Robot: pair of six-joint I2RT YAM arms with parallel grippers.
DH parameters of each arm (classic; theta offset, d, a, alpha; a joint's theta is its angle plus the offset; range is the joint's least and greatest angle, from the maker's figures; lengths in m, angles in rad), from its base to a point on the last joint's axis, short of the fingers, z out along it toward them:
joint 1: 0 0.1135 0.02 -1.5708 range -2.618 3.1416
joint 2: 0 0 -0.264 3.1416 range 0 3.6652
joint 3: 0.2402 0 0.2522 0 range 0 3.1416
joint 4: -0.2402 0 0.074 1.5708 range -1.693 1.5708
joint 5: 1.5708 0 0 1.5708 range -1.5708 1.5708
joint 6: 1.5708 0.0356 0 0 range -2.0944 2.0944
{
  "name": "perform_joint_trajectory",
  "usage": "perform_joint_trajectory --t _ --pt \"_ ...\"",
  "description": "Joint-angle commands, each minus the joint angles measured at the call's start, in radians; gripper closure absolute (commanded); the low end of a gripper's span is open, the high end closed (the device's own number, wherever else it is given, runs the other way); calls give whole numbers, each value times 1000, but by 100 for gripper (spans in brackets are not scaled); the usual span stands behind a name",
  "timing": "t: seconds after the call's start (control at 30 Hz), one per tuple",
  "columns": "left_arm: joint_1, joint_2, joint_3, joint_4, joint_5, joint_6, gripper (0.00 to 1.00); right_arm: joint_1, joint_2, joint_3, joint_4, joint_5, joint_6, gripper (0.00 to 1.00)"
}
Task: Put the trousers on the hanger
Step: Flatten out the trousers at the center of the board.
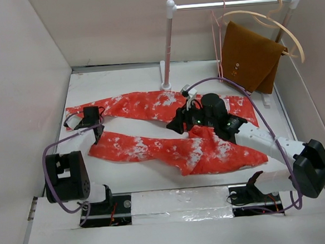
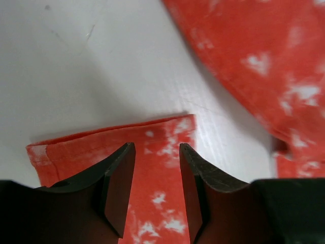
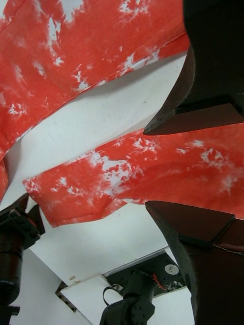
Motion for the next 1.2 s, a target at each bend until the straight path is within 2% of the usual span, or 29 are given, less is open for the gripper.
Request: perform_joint_trajectory --t 0.0,0.1,0.13,0.17,0.23,0.4,0.43,0.53,0.63,0.73,1.03,1.17 --pt "-2 -114 88 35 -16 62 62 -15 7 8 63 -29 5 40" --pt "36 -70 195 33 -27 100 60 -15 18 8 66 -35 3 47" --pt "46 2 273 -6 -33 108 60 -15 20 6 69 -42 3 65" --pt "61 41 313 -24 -57 111 60 -15 23 6 71 -45 3 76" --pt "70 180 438 -70 -65 131 60 -15 33 9 72 -46 2 90" --pt "119 440 687 -187 -65 195 60 -15 50 15 72 -52 -11 89" --pt "119 504 747 -216 -67 201 56 -4 53 15 74 -54 -12 87" --pt "147 588 821 -236 -73 212 51 -4 67 18 74 -57 -18 82" --pt "168 641 859 -221 -68 224 46 5 79 24 74 -65 -23 77" --pt "168 694 916 -231 -82 233 45 14 95 32 74 -68 -28 73" --pt "168 794 1013 -204 -88 263 44 24 139 57 59 -69 -41 71" --pt "168 872 1094 -270 -75 269 46 24 135 57 55 -62 -43 71"
